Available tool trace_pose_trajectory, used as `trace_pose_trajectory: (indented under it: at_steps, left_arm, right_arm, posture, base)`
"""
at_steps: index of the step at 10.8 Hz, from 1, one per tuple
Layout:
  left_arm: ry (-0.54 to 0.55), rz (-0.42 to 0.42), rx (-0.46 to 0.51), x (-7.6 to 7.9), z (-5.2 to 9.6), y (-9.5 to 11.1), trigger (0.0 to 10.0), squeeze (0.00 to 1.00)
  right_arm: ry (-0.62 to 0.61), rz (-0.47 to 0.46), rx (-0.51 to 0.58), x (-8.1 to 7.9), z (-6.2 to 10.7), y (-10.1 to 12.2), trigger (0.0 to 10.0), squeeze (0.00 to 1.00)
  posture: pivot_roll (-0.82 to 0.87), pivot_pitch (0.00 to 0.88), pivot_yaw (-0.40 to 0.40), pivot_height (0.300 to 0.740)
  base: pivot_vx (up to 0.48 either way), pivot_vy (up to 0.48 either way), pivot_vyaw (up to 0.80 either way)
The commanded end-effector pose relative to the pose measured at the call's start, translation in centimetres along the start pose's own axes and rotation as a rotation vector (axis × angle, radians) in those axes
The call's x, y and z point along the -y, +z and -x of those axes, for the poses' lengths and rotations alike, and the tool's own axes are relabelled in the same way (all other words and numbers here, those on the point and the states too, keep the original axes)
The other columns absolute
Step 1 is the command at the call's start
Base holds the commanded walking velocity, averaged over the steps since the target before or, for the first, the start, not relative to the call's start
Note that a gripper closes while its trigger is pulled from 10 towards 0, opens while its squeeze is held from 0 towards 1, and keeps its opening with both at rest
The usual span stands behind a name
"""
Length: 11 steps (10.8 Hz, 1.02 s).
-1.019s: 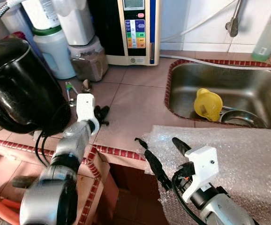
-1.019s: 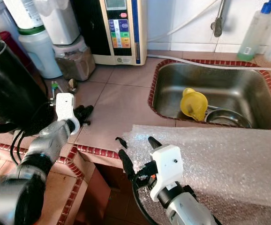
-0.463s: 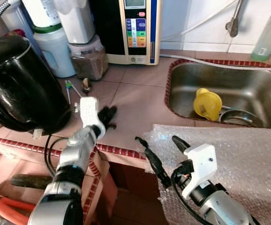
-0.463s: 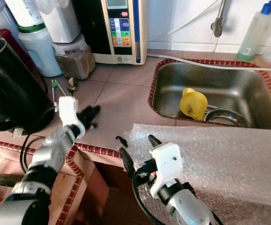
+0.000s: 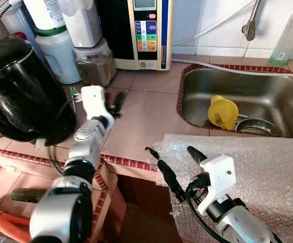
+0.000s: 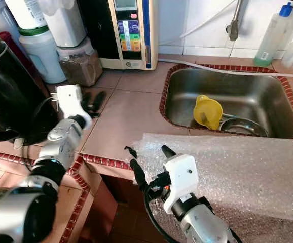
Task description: Kitchen organization
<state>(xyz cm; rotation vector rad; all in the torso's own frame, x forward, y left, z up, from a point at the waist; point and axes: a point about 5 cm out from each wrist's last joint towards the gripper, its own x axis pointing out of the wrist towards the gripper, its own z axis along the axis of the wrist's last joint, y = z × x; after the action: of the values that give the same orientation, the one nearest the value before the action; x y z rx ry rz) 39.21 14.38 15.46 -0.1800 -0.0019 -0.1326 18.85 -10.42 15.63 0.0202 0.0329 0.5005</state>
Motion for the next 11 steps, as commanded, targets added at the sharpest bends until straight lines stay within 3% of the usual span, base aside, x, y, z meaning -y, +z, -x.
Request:
trace_pose_trajectory:
  at_steps: [1,3,8,10,11]
  left_arm:
    - [0.058,-0.039,0.001,-0.6,-0.3,0.4,10.0,1.00]
    - [0.223,-0.125,-0.052,-1.9,-0.2,0.0,10.0,1.00]
    - [0.483,-0.205,-0.176,-4.7,1.2,-2.2,10.0,1.00]
    - [0.554,-0.180,-0.251,-5.1,1.9,-3.4,10.0,1.00]
    - [0.546,-0.162,-0.278,-4.7,1.9,-3.9,10.0,0.01]
  right_arm:
    - [0.009,0.006,0.007,-0.3,0.1,0.2,10.0,0.00]
    - [-0.003,0.010,0.001,-0.4,0.5,0.3,10.0,0.00]
    - [-0.008,0.009,-0.005,-0.7,0.8,0.3,10.0,0.00]
    - [-0.010,0.011,-0.011,-0.8,0.9,0.3,10.0,0.00]
    - [-0.009,0.012,-0.013,-0.9,0.9,0.2,10.0,0.00]
  posture:
    - [-0.14,0.090,0.096,0.740]
    - [-0.16,0.103,0.094,0.740]
    - [-0.18,0.108,0.089,0.740]
    - [-0.19,0.108,0.087,0.740]
    - [-0.19,0.107,0.088,0.740]
  base:
    - [0.000,0.000,0.00]
    - [0.000,0.000,0.00]
    - [0.000,0.000,0.00]
    - [0.000,0.000,0.00]
    - [0.000,0.000,0.00]
